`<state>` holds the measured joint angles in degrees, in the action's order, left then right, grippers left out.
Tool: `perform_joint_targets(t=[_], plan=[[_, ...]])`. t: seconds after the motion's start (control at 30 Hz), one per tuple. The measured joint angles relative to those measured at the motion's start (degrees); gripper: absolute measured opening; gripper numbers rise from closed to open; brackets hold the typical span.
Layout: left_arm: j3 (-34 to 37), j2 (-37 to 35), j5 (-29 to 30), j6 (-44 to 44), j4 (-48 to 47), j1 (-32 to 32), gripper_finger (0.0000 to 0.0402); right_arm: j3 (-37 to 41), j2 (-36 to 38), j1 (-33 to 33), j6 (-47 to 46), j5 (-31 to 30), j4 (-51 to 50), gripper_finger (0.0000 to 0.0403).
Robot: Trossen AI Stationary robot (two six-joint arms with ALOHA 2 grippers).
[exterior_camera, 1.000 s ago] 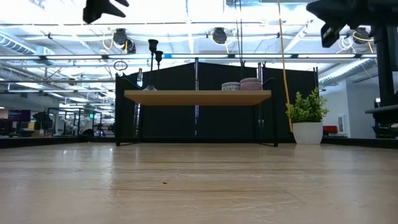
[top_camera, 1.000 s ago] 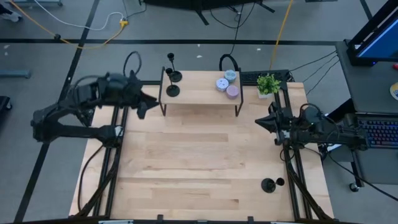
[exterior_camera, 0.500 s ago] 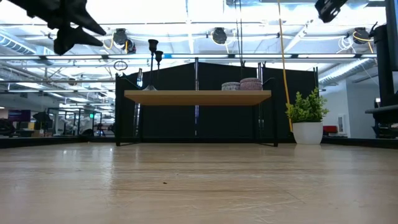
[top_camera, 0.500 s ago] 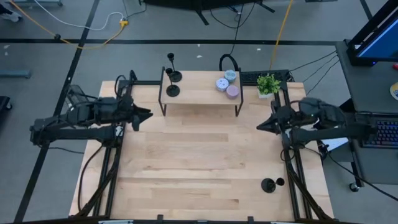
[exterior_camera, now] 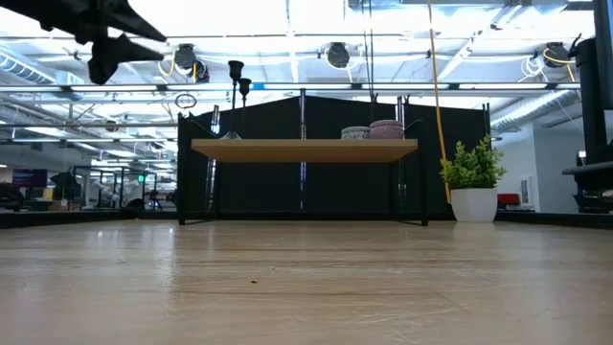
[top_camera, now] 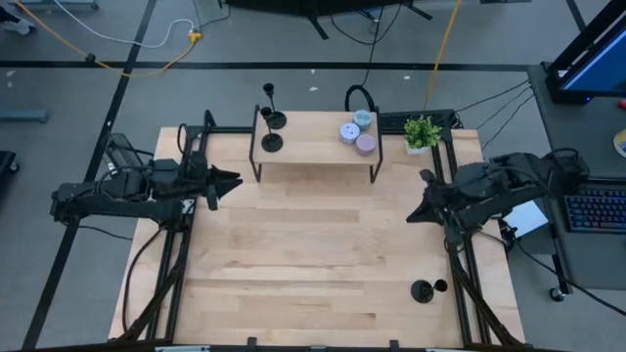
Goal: Pick & Place candle stick holders
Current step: Put the black candle holder on the shelf
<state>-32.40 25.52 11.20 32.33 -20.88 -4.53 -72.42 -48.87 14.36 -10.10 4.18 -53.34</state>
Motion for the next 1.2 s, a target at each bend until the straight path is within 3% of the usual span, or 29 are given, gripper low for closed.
perform_joint_targets(t=[0.3,0.63,0.97,1.2], plan=[[0.00,2.73,5.02,0.07,4.96,9.99,0.0147,-3.39,-6.11,12.25,-9.32,-7.99,-5.65,0.0000],[0.00,2.74,19.33,-1.36,5.12,25.38,0.0147,-3.39,-8.67,19.93,-14.74,-10.39,-5.78,0.0000],[0.00,-5.74,18.77,-3.22,-2.93,28.21,0.0147,-3.39,-8.63,22.18,-23.27,-8.43,-14.82,0.0000],[0.00,-13.13,14.72,-7.26,-6.31,28.19,0.0147,-3.39,-9.66,22.10,-26.76,-8.68,-17.65,0.0000]])
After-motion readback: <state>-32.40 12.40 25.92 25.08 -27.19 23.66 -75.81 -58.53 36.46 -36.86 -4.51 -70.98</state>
